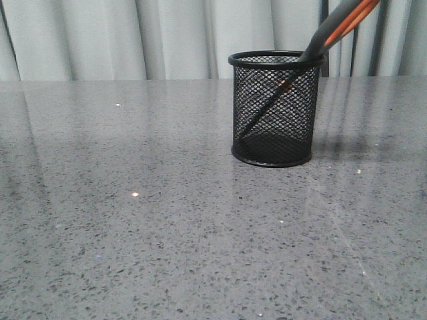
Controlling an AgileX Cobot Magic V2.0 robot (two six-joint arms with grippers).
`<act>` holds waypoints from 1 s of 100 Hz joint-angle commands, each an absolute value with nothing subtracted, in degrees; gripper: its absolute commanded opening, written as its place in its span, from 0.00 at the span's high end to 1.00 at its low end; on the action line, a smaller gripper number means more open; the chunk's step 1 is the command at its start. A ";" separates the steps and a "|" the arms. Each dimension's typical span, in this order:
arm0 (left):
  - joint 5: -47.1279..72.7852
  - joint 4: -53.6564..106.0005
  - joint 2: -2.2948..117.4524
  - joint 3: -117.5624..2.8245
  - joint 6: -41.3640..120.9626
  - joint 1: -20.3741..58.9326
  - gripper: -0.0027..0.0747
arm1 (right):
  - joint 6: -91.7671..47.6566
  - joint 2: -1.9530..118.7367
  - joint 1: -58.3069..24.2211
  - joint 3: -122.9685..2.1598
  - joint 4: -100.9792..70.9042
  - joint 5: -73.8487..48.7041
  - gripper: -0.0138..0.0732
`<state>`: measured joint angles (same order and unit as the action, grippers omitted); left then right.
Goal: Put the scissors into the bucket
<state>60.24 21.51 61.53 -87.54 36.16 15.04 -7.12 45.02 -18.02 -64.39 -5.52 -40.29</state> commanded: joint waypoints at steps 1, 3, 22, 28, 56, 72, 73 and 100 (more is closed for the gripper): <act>46.32 24.58 54.20 -78.45 35.28 14.89 0.99 | -6.52 39.81 -17.83 -59.07 -5.98 -29.54 0.91; 43.96 24.74 52.47 -75.64 35.28 14.89 0.99 | -6.38 38.65 -17.83 -57.36 -6.24 -28.77 0.91; 24.07 26.08 36.00 -49.91 35.49 14.89 0.99 | -5.88 28.08 -17.83 -42.01 -9.75 -17.89 0.91; 19.66 26.88 30.94 -42.15 35.49 14.89 0.99 | -5.88 24.77 -17.83 -36.99 -10.15 -14.24 0.91; 13.61 32.86 6.30 -18.97 35.49 14.89 0.99 | -5.88 8.72 -17.83 -19.43 -10.42 -4.26 0.91; 10.69 32.97 -1.84 -13.35 35.49 14.89 0.99 | -5.88 4.52 -17.83 -15.54 -10.42 -2.91 0.91; 10.46 33.11 -1.72 -13.36 35.49 14.89 0.99 | -5.88 4.40 -17.83 -15.36 -10.42 -2.72 0.91; 11.32 35.25 -0.62 -13.25 35.49 14.89 0.99 | -5.88 4.29 -17.83 -14.99 -10.42 -1.72 0.92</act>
<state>14.86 33.59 -0.12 -11.89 35.91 15.04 -5.87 3.76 -18.02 -13.49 -10.33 -6.93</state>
